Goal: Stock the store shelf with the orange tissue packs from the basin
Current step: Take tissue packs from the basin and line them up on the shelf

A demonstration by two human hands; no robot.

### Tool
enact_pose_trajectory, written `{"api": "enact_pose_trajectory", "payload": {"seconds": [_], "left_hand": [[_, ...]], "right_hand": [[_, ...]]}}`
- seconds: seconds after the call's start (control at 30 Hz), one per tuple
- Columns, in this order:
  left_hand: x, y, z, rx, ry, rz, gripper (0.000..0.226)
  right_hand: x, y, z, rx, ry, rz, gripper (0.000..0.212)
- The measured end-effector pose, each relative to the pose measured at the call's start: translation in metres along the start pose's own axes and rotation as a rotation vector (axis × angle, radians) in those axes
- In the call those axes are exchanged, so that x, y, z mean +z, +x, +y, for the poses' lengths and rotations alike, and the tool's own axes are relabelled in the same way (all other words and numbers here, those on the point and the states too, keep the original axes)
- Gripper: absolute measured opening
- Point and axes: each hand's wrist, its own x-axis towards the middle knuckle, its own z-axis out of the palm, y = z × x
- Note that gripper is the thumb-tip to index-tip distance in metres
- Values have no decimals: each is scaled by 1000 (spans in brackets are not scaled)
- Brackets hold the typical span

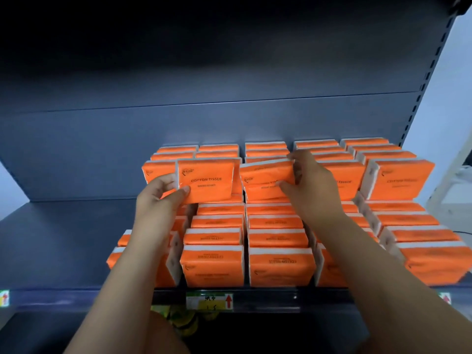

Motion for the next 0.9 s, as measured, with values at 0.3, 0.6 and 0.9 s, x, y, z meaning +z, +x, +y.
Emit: {"api": "enact_pose_trajectory", "payload": {"seconds": [0.3, 0.6, 0.9], "left_hand": [[24, 19, -5, -92, -9, 39, 19], [26, 30, -18, -14, 305, 111, 27], [32, 33, -26, 88, 487, 106, 20]], "right_hand": [[13, 4, -12, 121, -168, -43, 46], [16, 6, -18, 156, -259, -23, 56], [19, 3, -16, 107, -311, 22, 55]]}}
